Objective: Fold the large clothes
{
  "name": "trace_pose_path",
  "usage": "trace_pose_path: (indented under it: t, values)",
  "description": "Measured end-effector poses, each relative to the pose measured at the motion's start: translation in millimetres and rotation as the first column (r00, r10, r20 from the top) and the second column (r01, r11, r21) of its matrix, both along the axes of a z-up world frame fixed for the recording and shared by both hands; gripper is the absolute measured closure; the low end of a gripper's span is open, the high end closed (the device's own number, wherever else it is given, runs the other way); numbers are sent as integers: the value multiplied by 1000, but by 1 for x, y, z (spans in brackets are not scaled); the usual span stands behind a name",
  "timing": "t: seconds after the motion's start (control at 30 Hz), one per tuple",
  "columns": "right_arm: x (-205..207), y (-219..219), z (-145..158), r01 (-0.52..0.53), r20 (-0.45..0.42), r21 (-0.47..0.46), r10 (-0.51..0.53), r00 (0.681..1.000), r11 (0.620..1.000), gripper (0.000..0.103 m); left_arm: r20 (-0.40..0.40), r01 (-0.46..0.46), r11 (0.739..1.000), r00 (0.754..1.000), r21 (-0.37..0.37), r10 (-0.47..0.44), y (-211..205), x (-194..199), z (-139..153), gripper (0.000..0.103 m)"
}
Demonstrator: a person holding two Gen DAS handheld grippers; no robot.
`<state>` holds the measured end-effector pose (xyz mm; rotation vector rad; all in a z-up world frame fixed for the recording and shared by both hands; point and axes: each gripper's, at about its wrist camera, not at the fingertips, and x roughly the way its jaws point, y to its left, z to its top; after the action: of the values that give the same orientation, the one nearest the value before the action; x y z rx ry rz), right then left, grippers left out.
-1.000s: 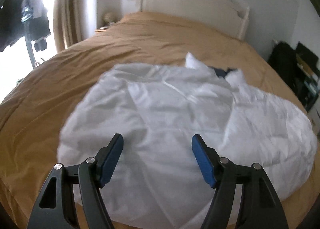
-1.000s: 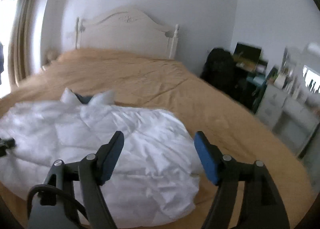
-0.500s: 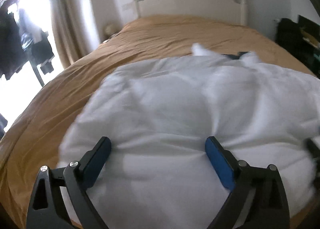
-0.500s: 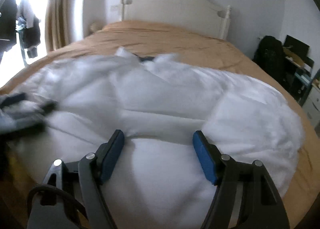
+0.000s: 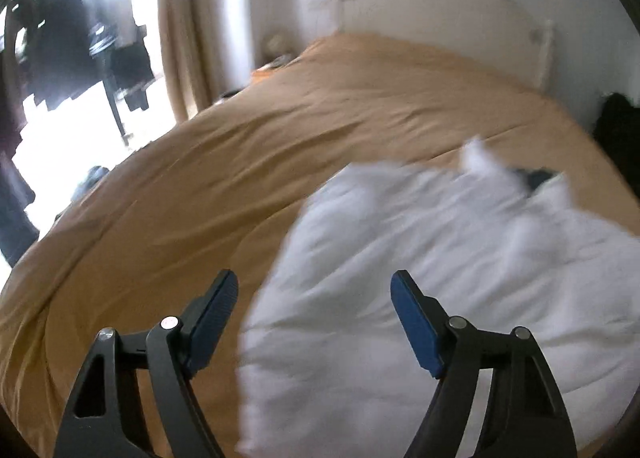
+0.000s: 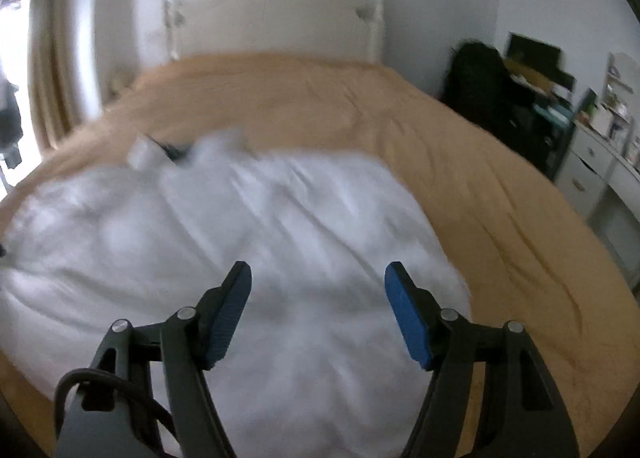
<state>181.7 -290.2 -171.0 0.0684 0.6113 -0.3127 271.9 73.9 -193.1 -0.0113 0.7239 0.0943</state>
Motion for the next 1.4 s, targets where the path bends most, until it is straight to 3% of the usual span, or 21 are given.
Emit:
trace_pose_path:
  t: [0.07,0.17,0.23,0.3,0.33,0.4,0.5,0.6,0.73,0.83,0.9,0.93,1.03,1.13,1.17,1.23,1.33,1.4]
  values:
    - [33,18,16,-72,-28,18,73,997,997,33,-41,111,994,993,-22,-111,-35,17,8,22]
    - [85,41,17,-125,-103,96,134,986,988,33,-146,234,972,961,-19,-234,-90,54,-3,22]
    - [121,51,8,-138,-161,101,153,975,985,33,-219,253,967,945,28,-241,-117,81,-20,21]
    - [162,53,-13,-124,-277,121,154,948,985,35,-321,250,968,920,35,-226,-127,115,-50,17]
    - [180,48,-29,-108,-340,152,154,928,983,35,-336,244,969,916,38,-218,-127,123,-58,7]
    - [200,32,-48,-78,-401,144,130,907,987,37,-339,214,976,922,39,-188,-112,146,-63,1]
    - [208,-3,-48,-24,-393,125,71,917,992,37,-327,87,988,944,124,-42,-71,164,-63,0]
    - [199,-51,-48,79,-393,117,-27,919,990,37,-333,-14,992,941,124,55,-24,172,-66,0]
    - [173,-95,-32,165,-338,177,-98,936,970,38,-309,-81,997,948,-10,74,25,155,-44,10]
    - [124,-111,3,128,-212,306,-64,975,943,27,-208,-50,982,978,-182,12,60,109,-11,7]
    - [80,-117,21,73,-162,347,-17,987,935,5,-196,-24,956,980,-293,-35,85,68,-3,1]
    - [60,-121,25,60,-158,369,-1,987,927,1,-205,-18,944,977,-328,-52,91,57,-4,1]
    - [11,-128,15,57,-181,461,31,983,885,0,-283,-37,886,953,-462,-108,114,13,-31,1]
    - [-38,-149,-19,104,-201,643,37,979,758,0,-328,-101,789,936,-606,-132,125,-23,-68,1]
    - [-50,-152,-35,113,-199,702,42,979,703,0,-340,-124,746,929,-654,-145,125,-31,-83,1]
    - [-58,-151,-63,131,-209,760,48,977,636,0,-353,-157,675,921,-721,-163,122,-33,-108,1]
    - [-53,-147,-90,89,-147,853,73,986,515,0,-287,-102,653,940,-750,-183,108,-29,-105,1]
    - [-36,-140,-100,90,-163,865,107,981,493,0,-255,-45,626,934,-779,-250,91,-16,-100,1]
